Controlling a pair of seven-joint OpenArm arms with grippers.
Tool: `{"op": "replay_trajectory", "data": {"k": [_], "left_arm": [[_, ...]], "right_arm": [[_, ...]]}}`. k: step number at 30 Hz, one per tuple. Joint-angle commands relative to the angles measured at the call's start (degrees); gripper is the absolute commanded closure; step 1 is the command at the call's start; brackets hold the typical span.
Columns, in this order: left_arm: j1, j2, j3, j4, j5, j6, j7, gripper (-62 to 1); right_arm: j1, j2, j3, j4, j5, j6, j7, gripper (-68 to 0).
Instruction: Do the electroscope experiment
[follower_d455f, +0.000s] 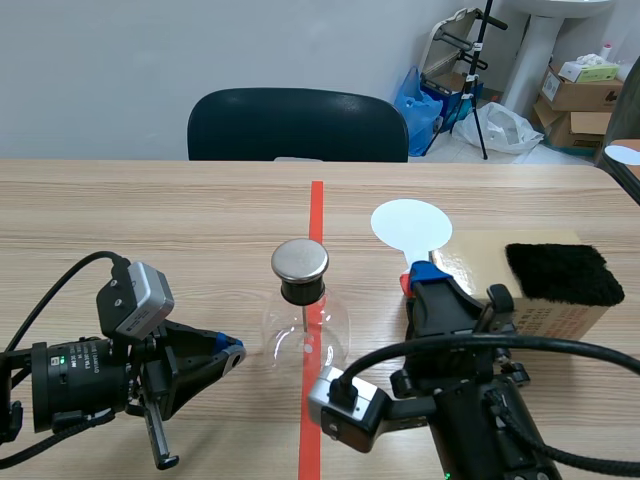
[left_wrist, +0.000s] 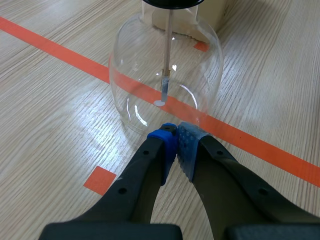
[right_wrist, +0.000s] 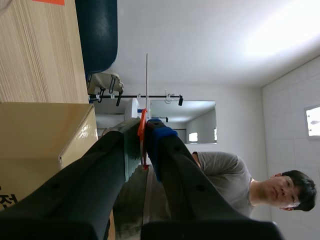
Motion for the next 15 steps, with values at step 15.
{"op": "replay_trajectory", "data": {"k": [15], "left_arm": [[-0.1, 0.3, -0.4, 1.4, -0.7, 0.1, -0.5, -2.7]], "right_arm": [[0.5, 0.0, 0.4, 0.3, -0.4, -0.7, 15.3, -1.0]]}}
